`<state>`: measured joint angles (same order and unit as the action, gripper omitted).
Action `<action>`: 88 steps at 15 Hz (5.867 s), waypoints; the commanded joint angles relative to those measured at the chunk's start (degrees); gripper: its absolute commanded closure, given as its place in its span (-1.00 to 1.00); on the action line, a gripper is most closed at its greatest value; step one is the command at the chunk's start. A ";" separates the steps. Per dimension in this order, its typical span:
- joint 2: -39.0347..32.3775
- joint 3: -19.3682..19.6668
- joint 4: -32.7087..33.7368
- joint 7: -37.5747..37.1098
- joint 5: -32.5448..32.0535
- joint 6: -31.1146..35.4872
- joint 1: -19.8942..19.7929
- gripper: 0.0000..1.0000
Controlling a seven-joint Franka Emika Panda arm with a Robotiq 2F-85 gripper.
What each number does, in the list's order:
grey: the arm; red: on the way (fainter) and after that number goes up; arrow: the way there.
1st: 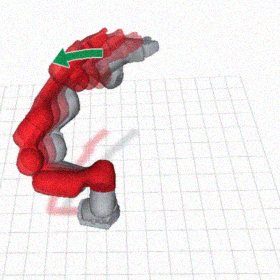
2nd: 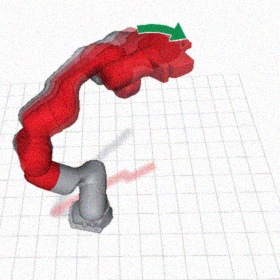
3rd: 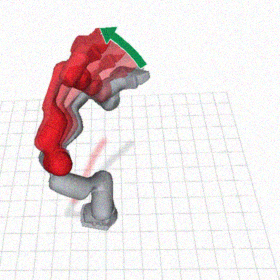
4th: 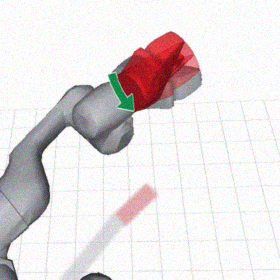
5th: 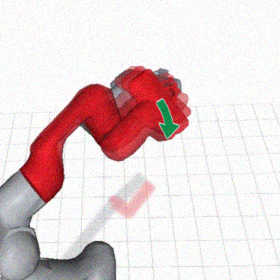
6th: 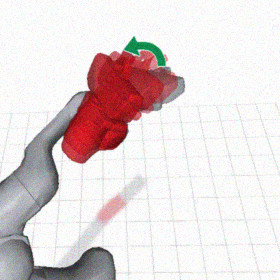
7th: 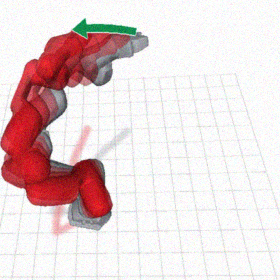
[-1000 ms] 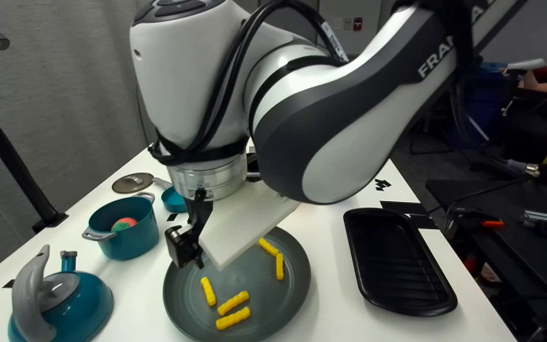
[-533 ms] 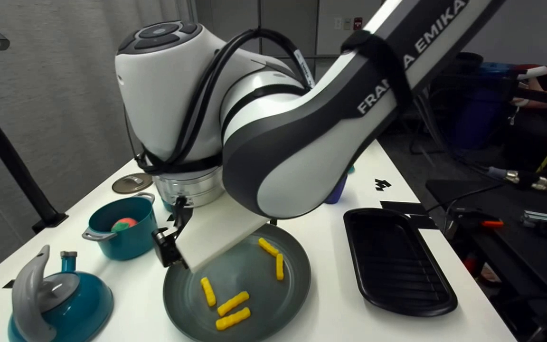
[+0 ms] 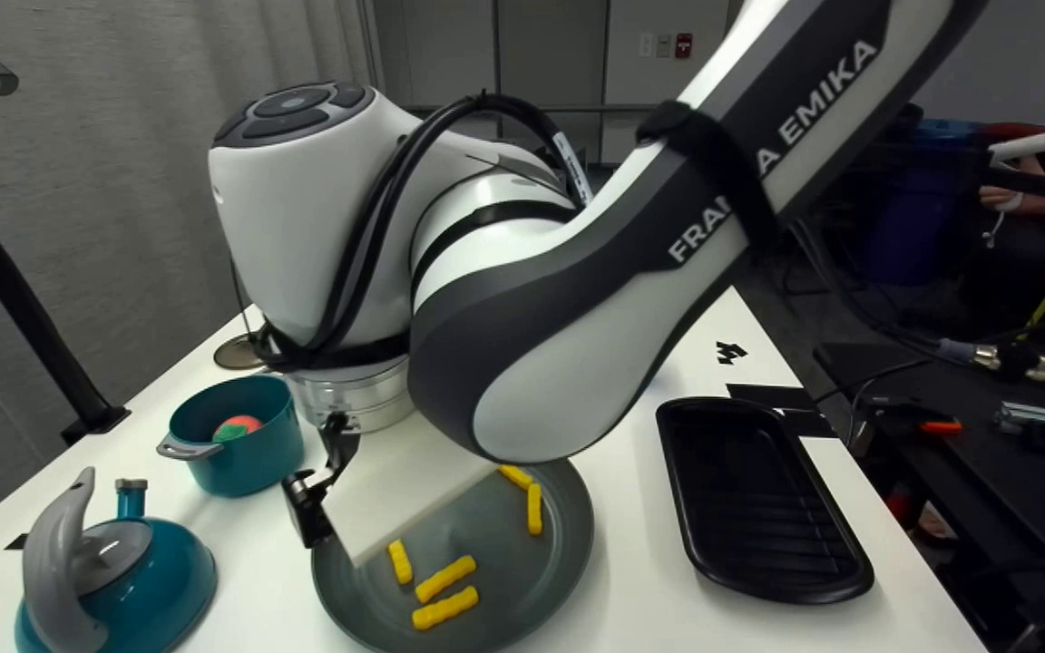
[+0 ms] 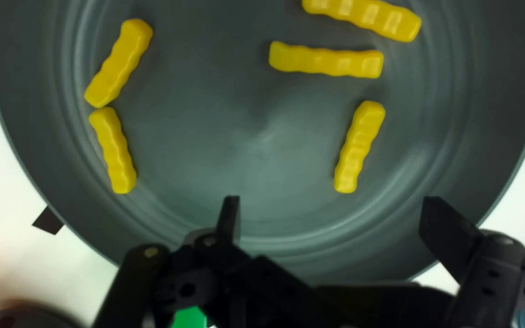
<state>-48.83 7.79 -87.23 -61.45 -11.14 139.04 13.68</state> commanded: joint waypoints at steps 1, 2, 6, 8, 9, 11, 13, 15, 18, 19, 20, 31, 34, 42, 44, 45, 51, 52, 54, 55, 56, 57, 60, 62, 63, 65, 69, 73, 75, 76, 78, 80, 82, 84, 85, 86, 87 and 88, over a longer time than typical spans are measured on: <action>-1.42 -0.20 2.69 0.32 1.71 -2.33 0.67 -1.00; -1.58 -0.18 2.82 0.24 1.77 -2.39 0.87 -1.00; -2.43 -0.11 3.45 -0.27 1.83 -2.58 1.46 -1.00; -3.09 0.01 3.88 -0.49 1.76 -2.59 1.73 -1.00; -3.45 0.03 4.04 -0.56 1.76 -2.55 1.84 -1.00; -4.06 0.12 4.26 -0.73 1.73 -2.49 2.09 -1.00; -4.70 0.27 4.62 -0.93 1.65 -2.51 2.35 -1.00; -5.33 0.42 5.01 -1.18 1.61 -2.59 2.56 -1.00; -5.93 0.53 5.57 -1.49 1.60 -2.71 2.66 -0.47; -5.91 0.62 5.65 -1.60 1.50 -2.57 2.72 -0.44; -5.95 0.65 5.81 -1.59 1.46 -2.60 2.72 -0.38; -4.09 2.65 5.21 -2.21 0.82 -2.92 2.41 0.98; -2.41 3.78 4.52 -2.18 0.57 -2.97 2.02 0.93; 0.74 5.55 4.69 -2.04 0.45 -4.79 0.16 0.93; 0.89 5.54 4.87 -2.13 0.51 -5.95 -0.52 0.93; 0.89 5.59 4.97 -2.20 0.53 -6.43 -0.90 0.93; 1.15 6.38 5.16 -2.20 0.24 -7.21 -2.80 0.93; 1.32 6.40 5.22 -2.05 0.23 -7.22 -2.99 0.93; 1.90 6.43 5.16 -2.06 0.16 -7.01 -3.19 0.93; 2.18 6.48 5.01 -2.03 -0.02 -6.80 -3.21 0.93; 2.38 6.50 4.99 -2.02 -0.13 -6.76 -3.23 0.93; 2.68 6.50 4.82 -2.00 -0.16 -6.71 -3.29 0.93; 3.02 6.55 4.40 -2.08 -0.15 -6.53 -3.52 0.93; 2.80 6.63 4.16 -2.03 -0.15 -6.54 -3.79 0.93; 2.66 6.63 3.98 -1.92 -0.14 -6.55 -3.99 0.93; 2.45 6.74 3.68 -1.94 -0.18 -6.73 -4.31 0.93; 1.95 6.85 3.93 -1.92 -0.16 -7.45 -5.01 0.93; 1.74 6.82 4.20 -1.79 -0.26 -8.01 -5.34 0.93; 1.72 6.74 4.27 -1.73 -0.28 -8.20 -5.40 0.93; 1.73 6.58 4.36 -1.55 -0.12 -8.41 -5.54 0.93; 1.75 6.51 4.40 -1.43 -0.07 -8.64 -5.62 0.17; 1.75 6.46 4.44 -1.36 -0.02 -8.76 -5.71 -0.12; 1.76 6.44 4.46 -1.30 -0.01 -8.76 -5.76 -0.39; 2.11 6.36 4.05 -1.28 0.00 -8.34 -5.70 -0.70; 2.32 6.32 3.77 -1.28 -0.11 -8.05 -5.52 -0.87; 2.55 6.24 3.40 -1.21 -0.30 -7.65 -5.26 -0.97; 2.78 6.05 3.09 -1.10 -0.44 -7.38 -4.97 -1.00; 2.97 5.79 2.85 -0.95 -0.51 -7.15 -4.78 -1.00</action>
<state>-47.24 14.31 -83.18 -62.91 -11.01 131.55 8.54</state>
